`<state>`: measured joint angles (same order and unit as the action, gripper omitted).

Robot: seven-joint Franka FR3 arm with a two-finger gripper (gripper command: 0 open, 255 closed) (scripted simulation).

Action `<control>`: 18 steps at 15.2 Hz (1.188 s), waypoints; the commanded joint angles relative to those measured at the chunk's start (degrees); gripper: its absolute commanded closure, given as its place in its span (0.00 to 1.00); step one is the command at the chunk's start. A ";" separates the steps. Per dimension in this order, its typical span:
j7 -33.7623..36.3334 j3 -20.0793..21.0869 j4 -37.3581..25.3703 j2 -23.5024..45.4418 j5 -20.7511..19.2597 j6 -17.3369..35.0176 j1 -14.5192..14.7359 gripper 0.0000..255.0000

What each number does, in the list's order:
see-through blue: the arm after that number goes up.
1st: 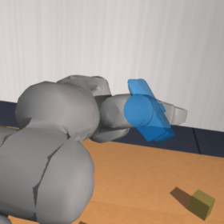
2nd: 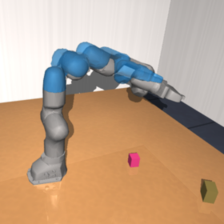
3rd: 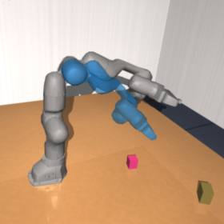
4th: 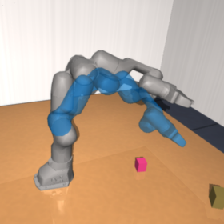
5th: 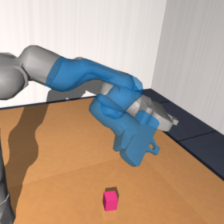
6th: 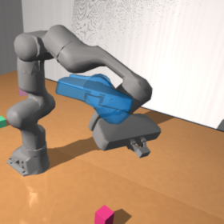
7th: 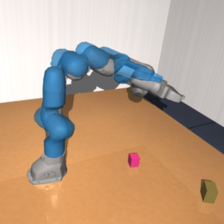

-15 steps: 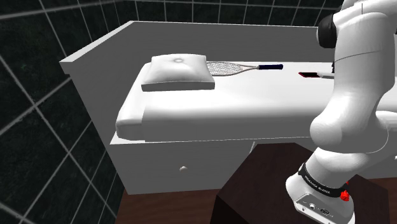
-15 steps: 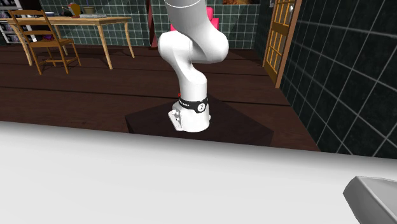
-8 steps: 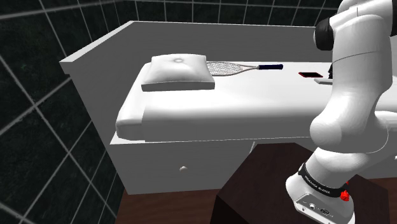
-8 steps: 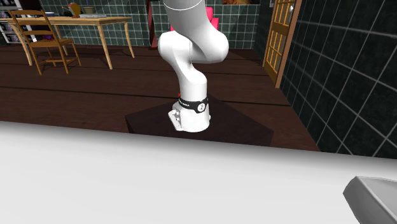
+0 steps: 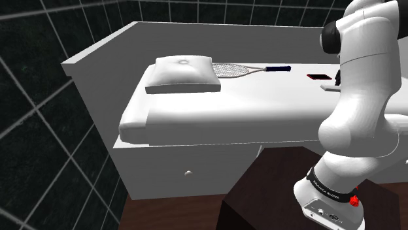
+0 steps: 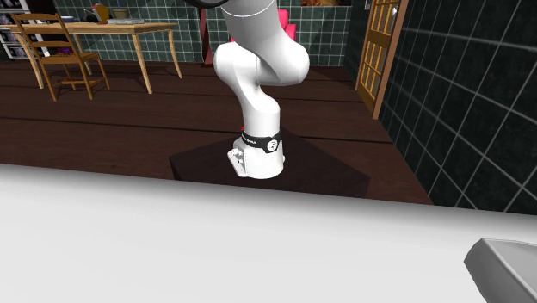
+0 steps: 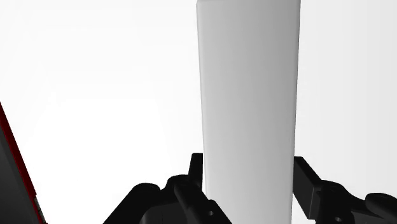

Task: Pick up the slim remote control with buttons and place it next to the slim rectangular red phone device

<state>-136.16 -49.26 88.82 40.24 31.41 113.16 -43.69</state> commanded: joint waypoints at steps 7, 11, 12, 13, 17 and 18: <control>-0.02 0.01 0.03 0.01 0.02 0.07 -0.01 0.00; 0.38 -0.51 -0.79 -0.74 -0.62 -1.33 0.15 0.00; 0.77 -0.98 -1.71 -1.44 -1.24 -2.76 0.26 0.00; 1.14 -1.41 -2.72 -2.09 -1.82 -4.23 0.30 0.00; 1.44 -1.72 -3.59 -2.56 -2.26 -5.41 0.30 0.00; 1.44 -1.72 -3.60 -2.56 -2.26 -5.41 0.30 0.00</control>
<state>-134.74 -50.98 85.35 37.67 29.18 107.88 -43.35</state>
